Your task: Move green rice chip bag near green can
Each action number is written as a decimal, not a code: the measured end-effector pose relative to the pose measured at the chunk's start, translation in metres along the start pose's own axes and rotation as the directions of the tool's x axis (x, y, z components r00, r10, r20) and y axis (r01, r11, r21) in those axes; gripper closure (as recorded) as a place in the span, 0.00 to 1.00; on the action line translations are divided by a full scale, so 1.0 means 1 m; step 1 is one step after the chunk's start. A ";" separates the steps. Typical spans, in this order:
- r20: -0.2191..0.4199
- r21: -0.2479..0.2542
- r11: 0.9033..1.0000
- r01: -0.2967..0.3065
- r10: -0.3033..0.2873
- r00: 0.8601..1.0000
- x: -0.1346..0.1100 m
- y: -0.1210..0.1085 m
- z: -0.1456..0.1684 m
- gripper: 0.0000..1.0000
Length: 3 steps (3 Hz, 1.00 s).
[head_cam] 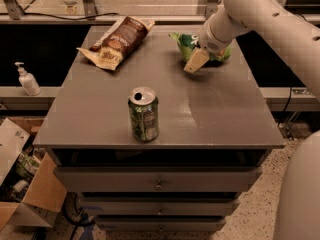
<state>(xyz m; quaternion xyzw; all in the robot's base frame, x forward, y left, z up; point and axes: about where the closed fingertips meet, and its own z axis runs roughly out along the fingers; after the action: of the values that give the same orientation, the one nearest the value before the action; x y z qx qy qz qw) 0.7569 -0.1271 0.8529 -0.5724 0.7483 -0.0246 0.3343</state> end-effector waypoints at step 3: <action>0.062 0.084 0.996 -0.002 -0.004 0.998 -0.005 0.009 -0.072 1.00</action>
Offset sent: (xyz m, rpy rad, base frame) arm -0.0409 -0.0255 0.0633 0.0350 -0.1093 -0.0177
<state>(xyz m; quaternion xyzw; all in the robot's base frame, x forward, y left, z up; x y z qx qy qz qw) 0.7125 -0.1444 0.9072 -0.5587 0.7357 -0.0386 0.3810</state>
